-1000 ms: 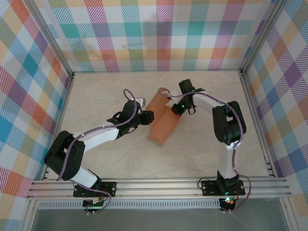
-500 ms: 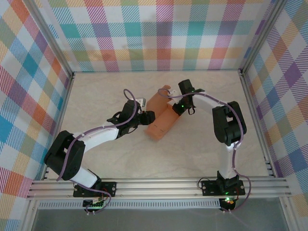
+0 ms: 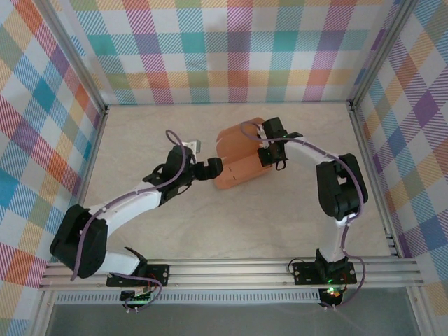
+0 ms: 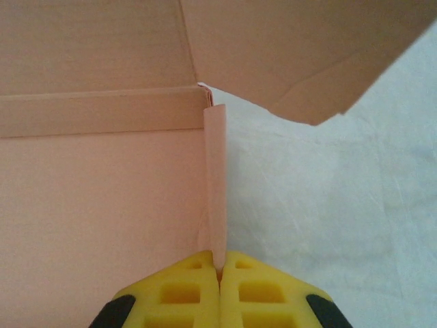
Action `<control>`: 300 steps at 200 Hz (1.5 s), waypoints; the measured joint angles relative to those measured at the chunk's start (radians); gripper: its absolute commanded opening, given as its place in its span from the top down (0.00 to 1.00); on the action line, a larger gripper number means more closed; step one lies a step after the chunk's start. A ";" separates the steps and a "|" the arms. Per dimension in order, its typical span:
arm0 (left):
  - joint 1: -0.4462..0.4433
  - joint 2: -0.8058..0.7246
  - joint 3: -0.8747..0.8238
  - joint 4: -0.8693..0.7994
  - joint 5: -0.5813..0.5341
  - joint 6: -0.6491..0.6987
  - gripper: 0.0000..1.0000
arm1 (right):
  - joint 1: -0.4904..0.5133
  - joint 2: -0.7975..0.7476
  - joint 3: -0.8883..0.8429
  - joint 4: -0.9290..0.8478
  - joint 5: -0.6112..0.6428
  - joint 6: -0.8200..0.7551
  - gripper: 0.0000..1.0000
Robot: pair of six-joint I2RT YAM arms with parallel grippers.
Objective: Fold the paper box
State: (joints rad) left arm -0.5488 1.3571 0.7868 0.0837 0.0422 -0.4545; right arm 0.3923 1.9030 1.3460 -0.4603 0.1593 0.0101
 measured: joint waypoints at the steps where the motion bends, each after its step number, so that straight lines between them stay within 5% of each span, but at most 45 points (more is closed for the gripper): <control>1: 0.000 -0.001 -0.002 0.000 -0.001 -0.001 0.04 | 0.000 -0.001 -0.002 -0.001 0.003 0.009 1.00; 59: -0.086 0.034 -0.013 -0.066 -0.036 -0.183 0.15 | 0.000 -0.051 -0.086 -0.013 0.065 0.223 1.00; 93: -0.185 0.140 0.153 -0.183 -0.077 -0.367 0.28 | 0.000 -0.051 -0.106 -0.007 0.077 0.267 1.00; 137: -0.202 0.325 0.380 -0.323 -0.132 -0.541 0.36 | 0.000 -0.060 -0.118 0.003 0.090 0.279 1.00; 268: -0.191 0.595 0.591 -0.452 -0.103 -0.658 0.38 | 0.000 -0.072 -0.143 0.024 0.092 0.281 1.00; 300: -0.183 0.616 0.607 -0.451 -0.090 -0.657 0.39 | 0.000 -0.072 -0.146 0.031 0.094 0.269 0.90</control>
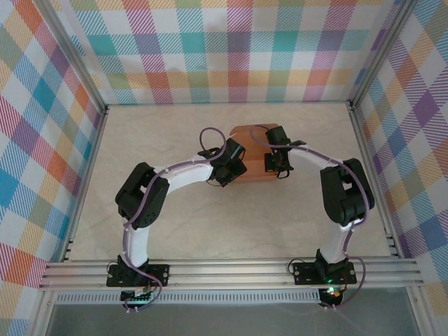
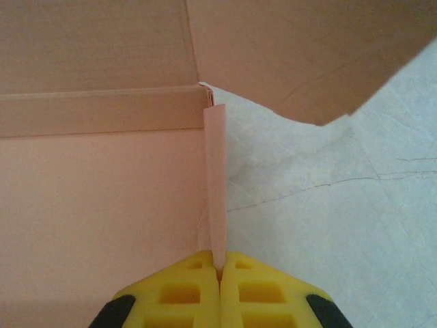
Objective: Fold the paper box
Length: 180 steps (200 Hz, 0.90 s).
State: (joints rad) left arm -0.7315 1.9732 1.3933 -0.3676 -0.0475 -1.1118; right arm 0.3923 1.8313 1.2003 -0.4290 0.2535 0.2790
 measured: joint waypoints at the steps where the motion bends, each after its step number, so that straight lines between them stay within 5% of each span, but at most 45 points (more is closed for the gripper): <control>1: 0.000 0.000 0.000 0.000 0.000 0.000 0.39 | 0.000 0.000 0.000 0.000 0.000 0.000 0.90; 44: 0.002 0.003 0.012 0.002 0.011 0.000 0.39 | 0.000 0.000 0.000 0.002 0.000 -0.006 0.86; 115: 0.008 0.024 0.029 0.003 0.029 0.001 0.39 | 0.000 0.000 0.000 0.007 0.000 -0.010 1.00; 180: 0.014 0.064 0.061 0.010 0.066 0.036 0.37 | 0.000 0.000 0.000 0.009 0.000 -0.010 1.00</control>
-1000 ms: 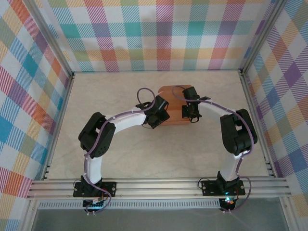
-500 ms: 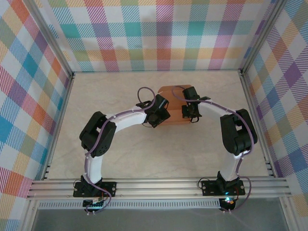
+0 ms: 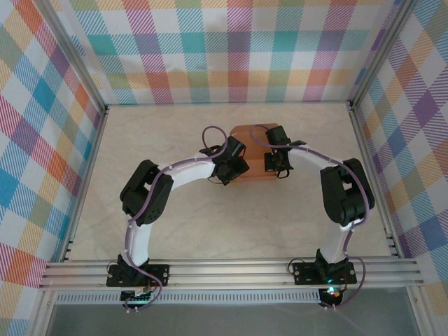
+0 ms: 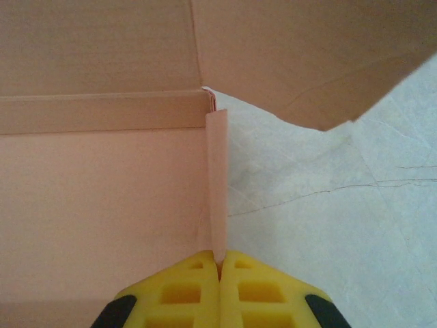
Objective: Fold the paper box
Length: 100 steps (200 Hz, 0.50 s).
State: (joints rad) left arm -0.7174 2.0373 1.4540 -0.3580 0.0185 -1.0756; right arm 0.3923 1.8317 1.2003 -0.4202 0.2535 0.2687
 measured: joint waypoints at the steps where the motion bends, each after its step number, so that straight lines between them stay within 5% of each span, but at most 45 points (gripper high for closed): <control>1: 0.000 0.001 0.002 0.000 0.001 0.000 0.37 | 0.000 0.000 0.000 0.000 0.000 0.000 1.00; 100: 0.003 0.083 0.049 0.096 0.219 0.259 0.43 | -0.006 0.000 0.000 0.001 -0.004 -0.023 1.00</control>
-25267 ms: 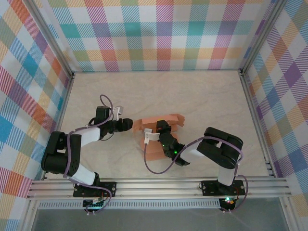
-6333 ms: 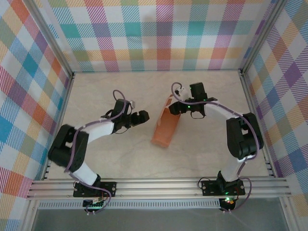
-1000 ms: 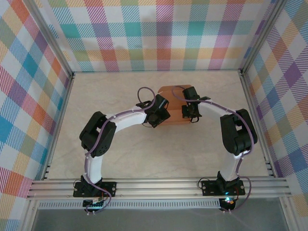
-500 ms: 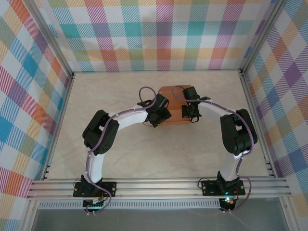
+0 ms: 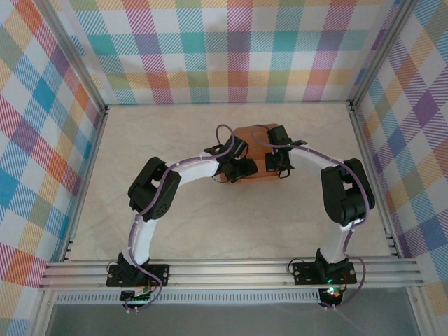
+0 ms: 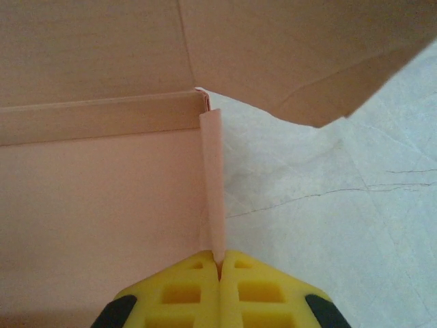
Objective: Fold the paper box
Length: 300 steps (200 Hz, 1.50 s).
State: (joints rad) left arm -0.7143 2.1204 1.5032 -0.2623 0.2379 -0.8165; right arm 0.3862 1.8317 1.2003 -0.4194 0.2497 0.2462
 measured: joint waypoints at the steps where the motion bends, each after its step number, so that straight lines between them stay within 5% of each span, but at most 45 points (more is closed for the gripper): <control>1: 0.000 0.000 0.000 0.000 0.002 0.002 0.43 | 0.000 0.000 0.000 0.000 0.000 0.000 1.00; 23: 0.011 0.003 0.001 -0.003 0.069 0.088 0.45 | 0.000 0.000 0.000 0.000 0.000 -0.003 1.00; 72: 0.034 0.001 0.000 -0.032 0.127 0.253 0.29 | 0.000 0.000 0.000 0.000 -0.008 -0.012 1.00; 120: 0.034 -0.135 -0.076 -0.069 -0.016 0.393 0.20 | 0.000 0.000 0.000 0.002 -0.018 -0.011 1.00; 174: 0.052 -0.320 -0.340 0.169 -0.151 0.468 0.15 | 0.000 0.000 0.000 0.008 -0.043 -0.011 1.00; 220: 0.107 -0.325 -0.520 0.477 -0.158 0.436 0.37 | 0.000 0.000 0.000 0.011 -0.054 -0.011 1.00; 260: 0.163 -0.341 -0.605 0.599 -0.167 0.366 0.85 | 0.000 0.000 0.000 0.010 -0.060 -0.011 1.00; 300: 0.222 -0.338 -0.597 0.634 -0.151 0.262 1.00 | 0.000 0.000 0.000 0.011 -0.068 -0.011 1.00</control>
State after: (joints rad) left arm -0.4919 1.7824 0.9066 0.3721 0.0872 -0.5541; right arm 0.3866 1.8317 1.2003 -0.4088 0.1822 0.2352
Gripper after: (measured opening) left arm 0.035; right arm 0.047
